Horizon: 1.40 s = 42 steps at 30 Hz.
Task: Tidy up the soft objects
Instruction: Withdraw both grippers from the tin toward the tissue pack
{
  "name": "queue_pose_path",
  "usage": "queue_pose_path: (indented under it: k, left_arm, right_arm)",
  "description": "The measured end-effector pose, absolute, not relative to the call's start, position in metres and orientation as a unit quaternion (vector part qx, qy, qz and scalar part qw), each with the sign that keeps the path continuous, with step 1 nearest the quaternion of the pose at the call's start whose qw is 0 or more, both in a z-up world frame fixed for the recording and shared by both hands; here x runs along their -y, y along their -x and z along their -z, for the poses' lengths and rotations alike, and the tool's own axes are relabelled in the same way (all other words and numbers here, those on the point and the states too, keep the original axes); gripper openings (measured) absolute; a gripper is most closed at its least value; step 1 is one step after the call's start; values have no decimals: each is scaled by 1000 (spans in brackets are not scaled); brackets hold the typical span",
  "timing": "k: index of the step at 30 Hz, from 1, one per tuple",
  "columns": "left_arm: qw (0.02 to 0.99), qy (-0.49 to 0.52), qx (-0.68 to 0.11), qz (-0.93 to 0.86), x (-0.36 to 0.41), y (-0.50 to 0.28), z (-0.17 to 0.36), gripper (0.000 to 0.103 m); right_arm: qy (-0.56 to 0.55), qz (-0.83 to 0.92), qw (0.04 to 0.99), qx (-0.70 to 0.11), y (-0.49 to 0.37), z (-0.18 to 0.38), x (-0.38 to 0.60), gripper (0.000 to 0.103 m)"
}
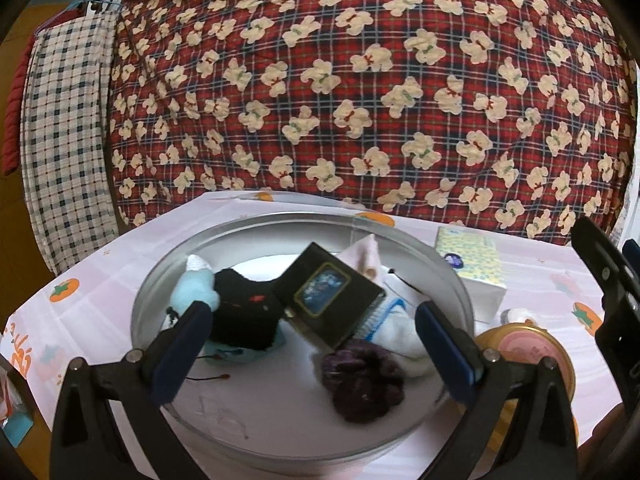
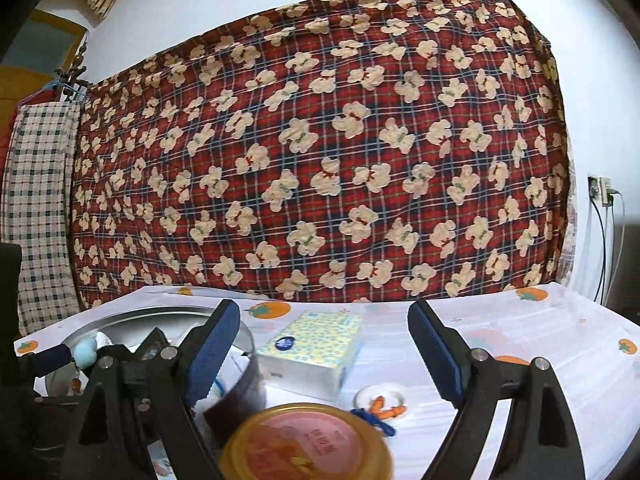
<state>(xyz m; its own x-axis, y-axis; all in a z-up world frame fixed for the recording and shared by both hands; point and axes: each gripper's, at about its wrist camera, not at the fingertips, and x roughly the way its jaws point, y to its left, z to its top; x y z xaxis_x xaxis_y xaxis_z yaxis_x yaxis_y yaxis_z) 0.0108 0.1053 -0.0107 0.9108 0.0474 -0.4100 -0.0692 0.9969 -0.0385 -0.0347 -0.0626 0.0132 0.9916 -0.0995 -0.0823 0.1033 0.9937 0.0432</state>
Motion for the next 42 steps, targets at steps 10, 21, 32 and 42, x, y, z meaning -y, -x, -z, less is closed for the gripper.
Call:
queue_pose_path:
  k: [10,21,32,42]
  left_arm:
    - [979,20,-204,-6,-75,-5,9,102]
    - [979,11,-201,22,-40,2,8,102]
    - [979,-3,-194,56,-5,12,7,102]
    - [971,-16,-212,110,24,14,9,102]
  right_arm:
    - [-23,77,996,-36,45,-14,97,88]
    - [-27,128,990,-43,55,-13,152,88]
    - [-22,178,983,-49,66,-11,205,88]
    - [-32,202,969,-137,50,1,270,88]
